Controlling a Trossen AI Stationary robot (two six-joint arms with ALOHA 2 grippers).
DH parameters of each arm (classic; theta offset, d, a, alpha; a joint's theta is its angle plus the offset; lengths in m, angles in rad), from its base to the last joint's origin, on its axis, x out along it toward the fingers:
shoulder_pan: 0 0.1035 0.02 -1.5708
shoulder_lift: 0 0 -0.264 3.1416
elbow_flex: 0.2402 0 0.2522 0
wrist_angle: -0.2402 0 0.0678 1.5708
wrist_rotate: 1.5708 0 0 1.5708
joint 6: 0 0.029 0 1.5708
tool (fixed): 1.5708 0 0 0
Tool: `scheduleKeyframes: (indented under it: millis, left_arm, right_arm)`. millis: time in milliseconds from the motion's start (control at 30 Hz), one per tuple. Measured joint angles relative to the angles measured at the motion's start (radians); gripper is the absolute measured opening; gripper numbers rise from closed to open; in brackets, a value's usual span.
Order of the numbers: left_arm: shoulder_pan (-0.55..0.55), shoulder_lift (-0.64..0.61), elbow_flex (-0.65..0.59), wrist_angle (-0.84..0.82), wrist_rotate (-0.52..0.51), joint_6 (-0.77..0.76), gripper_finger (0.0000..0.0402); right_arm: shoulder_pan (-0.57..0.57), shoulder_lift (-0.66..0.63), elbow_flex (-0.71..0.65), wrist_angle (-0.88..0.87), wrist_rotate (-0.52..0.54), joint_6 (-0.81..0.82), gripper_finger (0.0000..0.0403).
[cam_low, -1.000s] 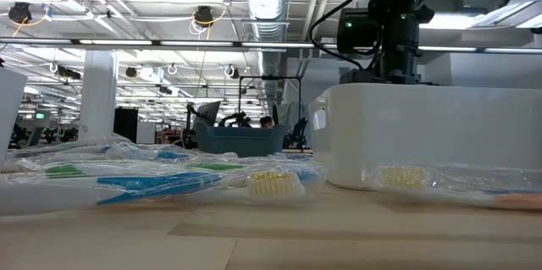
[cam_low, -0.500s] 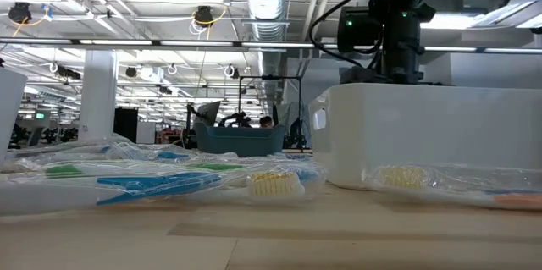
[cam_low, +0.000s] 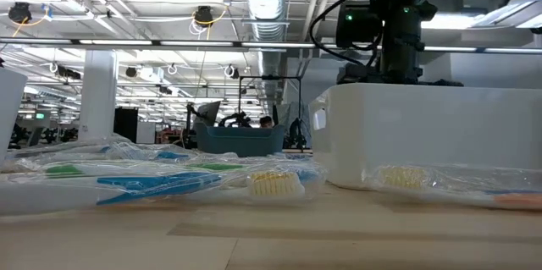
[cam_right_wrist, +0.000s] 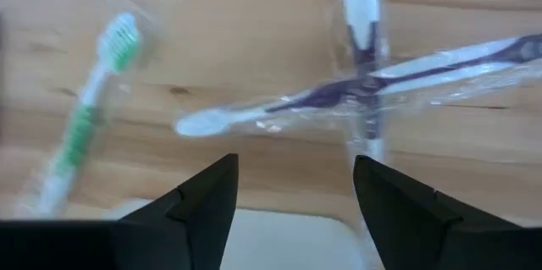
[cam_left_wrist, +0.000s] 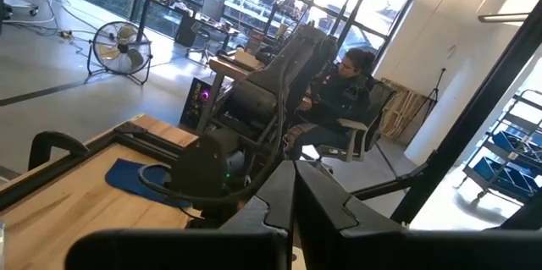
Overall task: Pick & Place Toothbrushes
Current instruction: Put the violet toothbrush into the blue bin
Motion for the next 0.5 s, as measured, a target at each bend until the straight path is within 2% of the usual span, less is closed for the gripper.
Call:
scheduleKeyframes:
  millis: [200, 500]
  left_arm:
    - [0.0, 0.0, 0.0, 0.0, 0.0, 0.0, 0.0004]
    - [0.0, 0.0, 0.0, 0.0, 0.0, 0.0, 0.0004]
  right_arm:
    - [0.037, 0.0, -0.003, 0.076, 0.042, 0.118, 0.0229]
    - [0.031, 0.0, -0.003, 0.054, 0.038, 0.078, 0.0228]
